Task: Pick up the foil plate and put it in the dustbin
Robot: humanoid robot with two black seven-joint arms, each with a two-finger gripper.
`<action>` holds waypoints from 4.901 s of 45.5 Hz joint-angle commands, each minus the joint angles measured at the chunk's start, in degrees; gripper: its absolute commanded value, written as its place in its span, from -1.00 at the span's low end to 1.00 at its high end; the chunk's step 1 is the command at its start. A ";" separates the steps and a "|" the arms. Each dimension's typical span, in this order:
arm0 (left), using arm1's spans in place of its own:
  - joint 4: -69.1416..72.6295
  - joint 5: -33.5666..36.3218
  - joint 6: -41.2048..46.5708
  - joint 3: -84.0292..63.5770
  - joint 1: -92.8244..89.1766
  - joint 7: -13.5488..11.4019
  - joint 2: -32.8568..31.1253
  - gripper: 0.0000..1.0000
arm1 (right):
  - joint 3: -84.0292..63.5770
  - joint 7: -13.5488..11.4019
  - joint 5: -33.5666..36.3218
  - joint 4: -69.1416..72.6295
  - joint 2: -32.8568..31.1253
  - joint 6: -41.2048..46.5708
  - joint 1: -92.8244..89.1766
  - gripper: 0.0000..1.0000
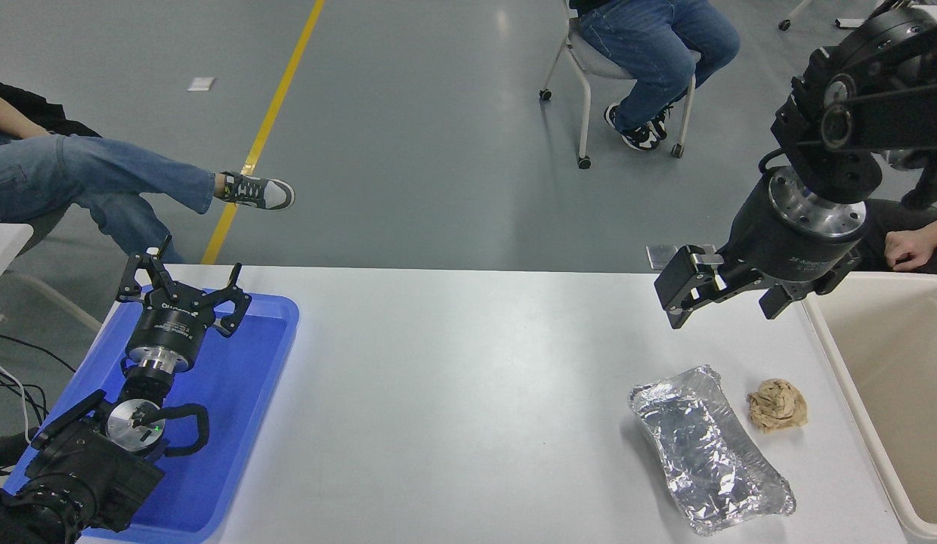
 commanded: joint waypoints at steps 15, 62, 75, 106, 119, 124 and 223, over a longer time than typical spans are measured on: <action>-0.13 0.09 0.00 0.00 0.00 0.09 -0.01 1.00 | 0.33 0.07 -1.40 -1.31 0.17 -0.61 -3.07 1.00; -0.13 0.00 0.00 0.00 0.08 0.00 -0.01 1.00 | 3.05 0.42 -17.83 -4.03 -14.94 -5.00 -15.45 1.00; 0.04 0.09 0.00 0.00 0.00 0.09 -0.01 1.00 | 8.95 0.42 -30.39 -12.37 -18.99 -9.83 -30.31 1.00; 0.04 0.09 0.00 0.00 0.00 0.09 -0.19 1.00 | 23.18 0.34 -36.73 -24.34 -19.52 -12.82 -53.78 1.00; -0.13 0.09 0.00 0.00 0.00 0.09 -0.19 1.00 | 26.44 0.34 -36.82 -27.85 -17.94 -14.84 -59.23 1.00; 0.04 0.09 0.00 0.00 0.00 0.00 -0.19 1.00 | 26.70 0.34 -37.35 -29.61 -16.97 -16.08 -61.34 1.00; -0.13 0.09 0.00 0.00 -0.18 0.09 -0.28 1.00 | 19.86 2.36 -40.07 -22.59 -21.80 -17.22 -44.93 -1.00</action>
